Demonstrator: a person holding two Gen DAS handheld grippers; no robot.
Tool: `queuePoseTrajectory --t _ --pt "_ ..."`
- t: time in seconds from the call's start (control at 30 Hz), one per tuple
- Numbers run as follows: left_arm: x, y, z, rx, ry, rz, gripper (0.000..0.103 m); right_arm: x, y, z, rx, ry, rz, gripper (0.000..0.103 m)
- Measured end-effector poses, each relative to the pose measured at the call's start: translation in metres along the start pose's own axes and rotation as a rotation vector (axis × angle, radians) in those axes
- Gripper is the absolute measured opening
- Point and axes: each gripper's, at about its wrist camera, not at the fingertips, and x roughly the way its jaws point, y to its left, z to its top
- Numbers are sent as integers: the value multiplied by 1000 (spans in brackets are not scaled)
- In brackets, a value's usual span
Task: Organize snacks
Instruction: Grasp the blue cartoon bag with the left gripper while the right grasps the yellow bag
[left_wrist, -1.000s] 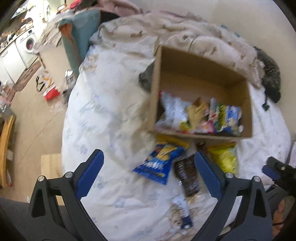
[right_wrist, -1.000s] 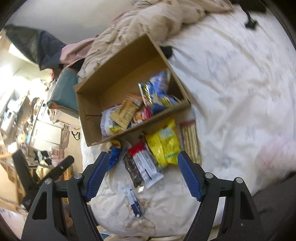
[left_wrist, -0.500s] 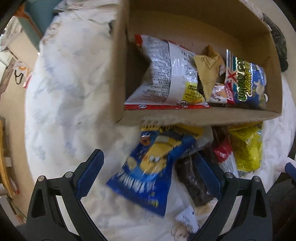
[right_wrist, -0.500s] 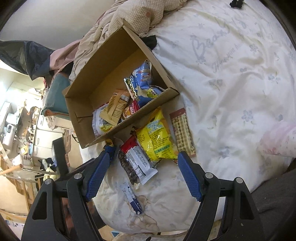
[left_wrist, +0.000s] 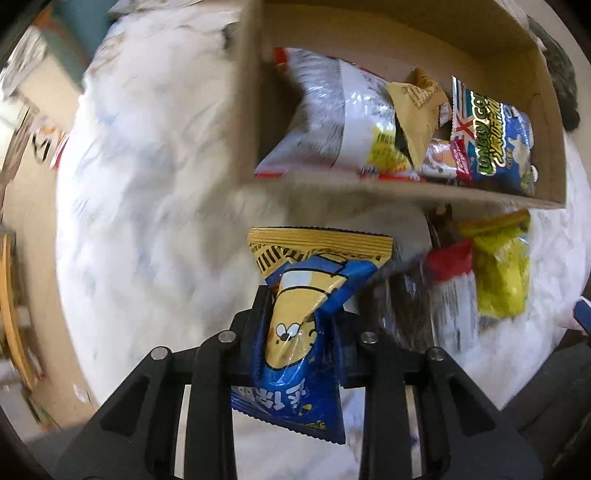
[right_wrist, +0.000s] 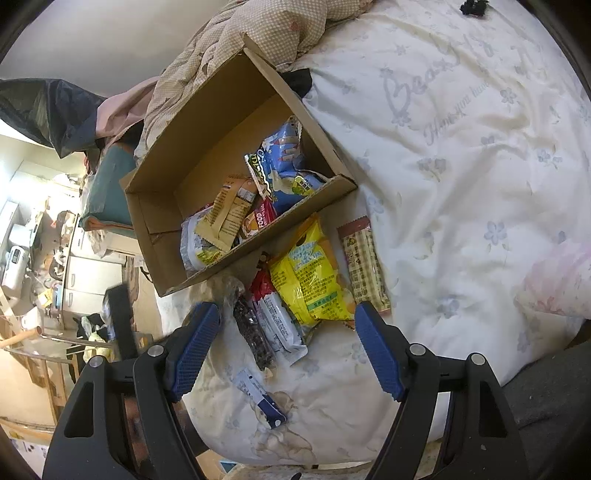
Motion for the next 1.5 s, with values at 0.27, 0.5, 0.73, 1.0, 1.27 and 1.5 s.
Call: queuePoseTrajectory --t 0.27,0.5,0.73,1.0,1.27,1.5 --pt "-73 -3 -43 -31 -133 -15 25 7 2 0 -16 24 -41 79" --pt "-93 29 -48 -58 -219 -2 25 30 11 7 -67 77 -123 79" --pt "-87 31 -38 -100 -244 4 25 68 17 17 -100 170 -177 76" --pt "-76 38 -31 -135 -223 37 25 112 27 12 -224 234 -323 64" --pt "-80 36 -32 -129 -237 33 25 105 34 -6 -306 244 -333 37" --pt "-78 38 -34 -144 -231 40 25 66 33 -29 -297 222 -263 36"
